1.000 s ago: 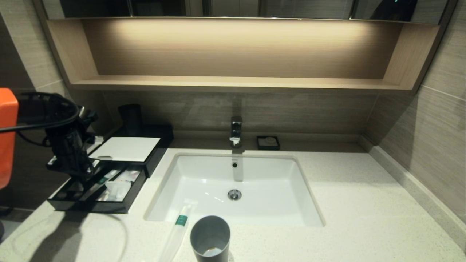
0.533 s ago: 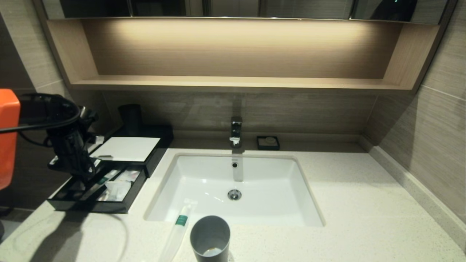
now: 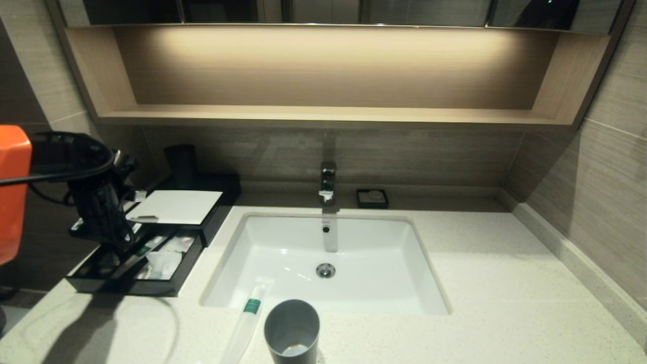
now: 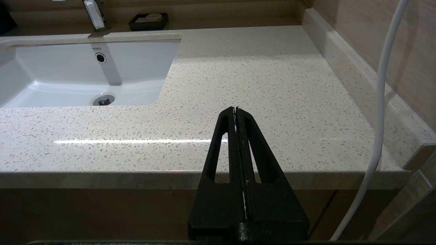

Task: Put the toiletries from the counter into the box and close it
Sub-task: Place the bathroom toiletry into the drawer

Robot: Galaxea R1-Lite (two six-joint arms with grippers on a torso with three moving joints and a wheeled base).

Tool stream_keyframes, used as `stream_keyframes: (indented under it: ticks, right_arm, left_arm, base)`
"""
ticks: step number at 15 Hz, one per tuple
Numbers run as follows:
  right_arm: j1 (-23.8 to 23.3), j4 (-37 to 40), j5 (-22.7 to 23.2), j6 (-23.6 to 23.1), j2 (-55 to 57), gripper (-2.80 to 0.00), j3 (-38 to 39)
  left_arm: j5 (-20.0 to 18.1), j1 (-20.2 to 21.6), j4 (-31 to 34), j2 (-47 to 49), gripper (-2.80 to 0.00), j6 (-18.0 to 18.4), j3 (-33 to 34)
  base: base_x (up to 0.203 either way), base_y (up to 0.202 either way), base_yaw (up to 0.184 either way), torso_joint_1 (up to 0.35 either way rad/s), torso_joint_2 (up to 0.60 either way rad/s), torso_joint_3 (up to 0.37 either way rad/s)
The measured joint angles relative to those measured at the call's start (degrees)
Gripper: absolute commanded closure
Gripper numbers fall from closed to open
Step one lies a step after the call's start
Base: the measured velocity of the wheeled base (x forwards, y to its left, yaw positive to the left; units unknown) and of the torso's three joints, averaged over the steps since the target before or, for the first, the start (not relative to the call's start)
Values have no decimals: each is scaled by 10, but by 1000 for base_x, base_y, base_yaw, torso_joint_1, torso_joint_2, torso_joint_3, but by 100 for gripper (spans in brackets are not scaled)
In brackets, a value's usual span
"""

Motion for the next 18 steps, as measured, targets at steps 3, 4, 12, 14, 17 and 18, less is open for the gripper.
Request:
stream_keyframes:
  ticks: [3, 4, 12, 14, 17, 18]
  right_arm:
    - [0, 0, 0, 0, 0, 0, 0]
    - [0, 0, 0, 0, 0, 0, 0]
    - [0, 0, 0, 0, 0, 0, 0]
    - [0, 0, 0, 0, 0, 0, 0]
    - [0, 0, 0, 0, 0, 0, 0]
    - [0, 0, 0, 0, 0, 0, 0]
  left_arm:
    - [-2, -1, 0, -1, -280, -1, 2]
    - [-3, -3, 0, -2, -280, -1, 2]
    - [-4, -20, 0, -34, -280, -11, -3]
    - [-4, -30, 0, -50, -280, -18, -3]
    - [-7, -46, 0, -82, 0, -40, -3]
    - [-20, -53, 1, -94, 0, -51, -2]
  base:
    - [0, 0, 0, 0, 0, 0]
    - [0, 0, 0, 0, 0, 0]
    - [0, 0, 0, 0, 0, 0]
    - [0, 0, 0, 0, 0, 0]
    - [0, 0, 0, 0, 0, 0]
    - [0, 0, 0, 0, 0, 0]
